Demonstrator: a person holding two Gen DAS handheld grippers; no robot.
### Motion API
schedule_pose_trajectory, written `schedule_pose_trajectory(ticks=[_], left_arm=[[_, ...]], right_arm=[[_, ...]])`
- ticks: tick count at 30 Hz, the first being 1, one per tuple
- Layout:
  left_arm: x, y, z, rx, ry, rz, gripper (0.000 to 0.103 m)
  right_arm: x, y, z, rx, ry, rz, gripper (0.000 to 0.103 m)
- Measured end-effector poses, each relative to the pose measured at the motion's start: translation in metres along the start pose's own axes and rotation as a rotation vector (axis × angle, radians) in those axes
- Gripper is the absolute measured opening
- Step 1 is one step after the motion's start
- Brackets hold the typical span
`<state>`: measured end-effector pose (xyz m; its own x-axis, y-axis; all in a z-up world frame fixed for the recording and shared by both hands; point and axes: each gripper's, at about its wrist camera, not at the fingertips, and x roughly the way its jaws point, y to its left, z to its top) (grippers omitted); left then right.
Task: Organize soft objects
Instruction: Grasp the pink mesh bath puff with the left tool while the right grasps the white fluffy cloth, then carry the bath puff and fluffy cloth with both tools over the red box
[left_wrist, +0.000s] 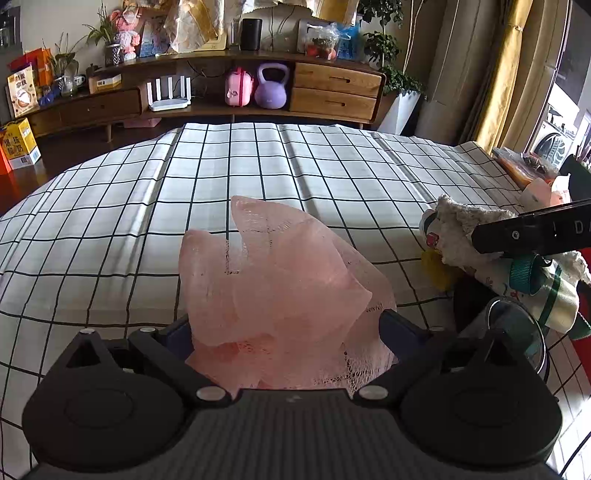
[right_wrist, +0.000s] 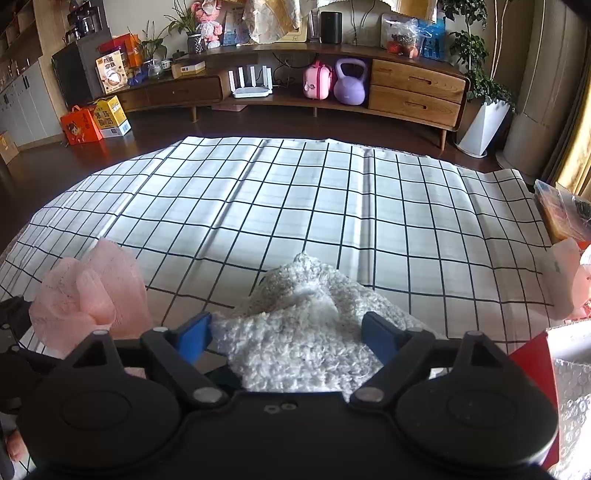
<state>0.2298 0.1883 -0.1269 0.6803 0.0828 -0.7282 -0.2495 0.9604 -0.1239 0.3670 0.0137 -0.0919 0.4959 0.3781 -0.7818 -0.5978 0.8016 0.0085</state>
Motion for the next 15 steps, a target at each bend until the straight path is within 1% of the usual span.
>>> schedule_pose_trajectory(ticks=[2,3,5,6,8,12,15], left_arm=[[0.000,-0.002,-0.001,0.014,-0.005,0.015,0.088],[0.000,-0.002,-0.001,0.015,-0.006,0.018,0.086],[0.000,-0.002,-0.001,0.009,-0.011,0.025,0.076],[-0.001,-0.001,-0.001,0.008,-0.015,0.030,0.074],[-0.002,0.000,0.000,0.008,-0.020,0.036,0.066],[-0.004,0.002,0.000,0.000,-0.023,0.050,0.059],[-0.007,0.003,0.001,-0.005,-0.023,0.050,0.051]], right_arm=[[0.000,-0.002,-0.001,0.012,0.001,-0.001,0.074],[0.000,-0.004,-0.002,0.025,0.001,0.003,0.073],[-0.002,-0.007,-0.003,0.048,-0.005,0.006,0.066],[-0.003,-0.008,-0.003,0.058,-0.006,0.006,0.064],[-0.005,-0.011,-0.004,0.076,-0.010,0.003,0.057],[-0.012,-0.018,-0.006,0.125,-0.022,0.017,0.050],[-0.019,-0.022,-0.007,0.147,-0.038,0.020,0.041]])
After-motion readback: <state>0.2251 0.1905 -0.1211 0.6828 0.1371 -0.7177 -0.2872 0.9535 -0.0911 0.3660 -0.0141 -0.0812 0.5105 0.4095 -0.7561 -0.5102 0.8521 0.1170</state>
